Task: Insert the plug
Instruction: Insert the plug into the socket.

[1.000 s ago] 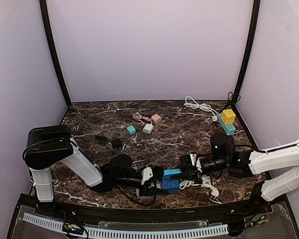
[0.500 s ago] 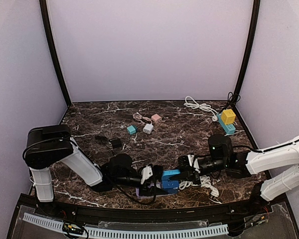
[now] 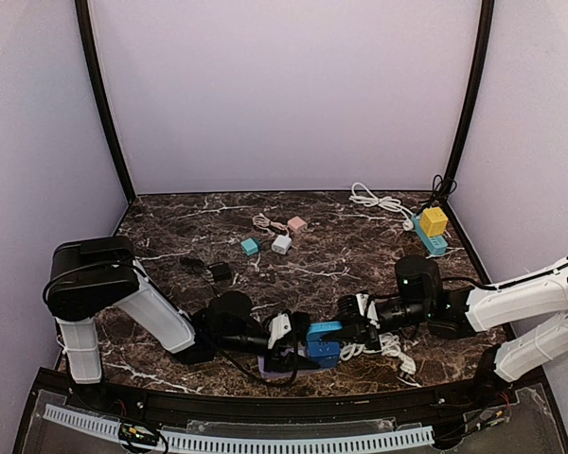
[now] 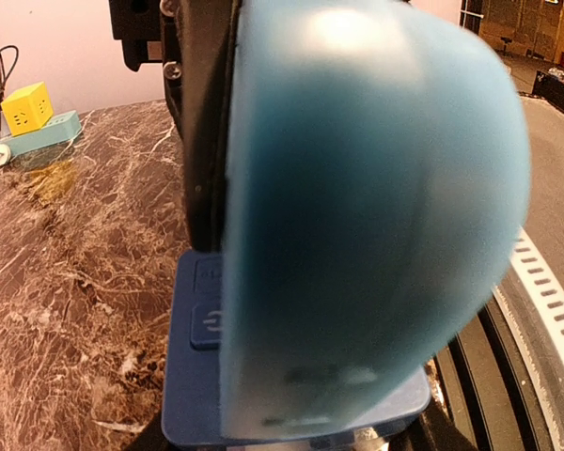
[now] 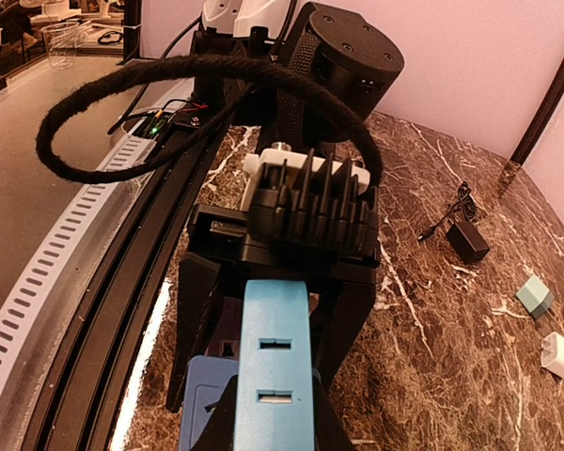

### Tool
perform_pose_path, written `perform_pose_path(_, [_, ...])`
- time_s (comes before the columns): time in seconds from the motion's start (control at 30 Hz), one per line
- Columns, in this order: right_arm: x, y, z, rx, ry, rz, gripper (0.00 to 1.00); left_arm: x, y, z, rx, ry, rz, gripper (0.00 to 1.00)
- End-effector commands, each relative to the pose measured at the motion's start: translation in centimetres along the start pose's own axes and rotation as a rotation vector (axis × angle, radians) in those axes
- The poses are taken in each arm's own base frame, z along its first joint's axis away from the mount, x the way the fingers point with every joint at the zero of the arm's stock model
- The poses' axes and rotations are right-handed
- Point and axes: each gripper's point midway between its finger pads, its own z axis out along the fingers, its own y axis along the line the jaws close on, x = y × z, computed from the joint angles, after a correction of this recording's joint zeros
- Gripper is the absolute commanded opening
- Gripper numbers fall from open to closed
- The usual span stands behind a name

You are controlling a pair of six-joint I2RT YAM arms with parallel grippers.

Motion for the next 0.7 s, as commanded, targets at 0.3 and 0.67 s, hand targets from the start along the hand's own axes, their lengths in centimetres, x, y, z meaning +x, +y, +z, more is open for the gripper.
perform_pose_path(0.3, [3.4,2.8,-0.2,-0.081,0.139,0.141,0.0,2.0,0.0,-0.2,0.001,0.085,-0.024,0.01])
perform_pose_path(0.67, [4.5,2.0,-0.1,-0.032,0.208,0.195,0.0,1.8,-0.5,-0.2,0.039,0.068,0.026,0.01])
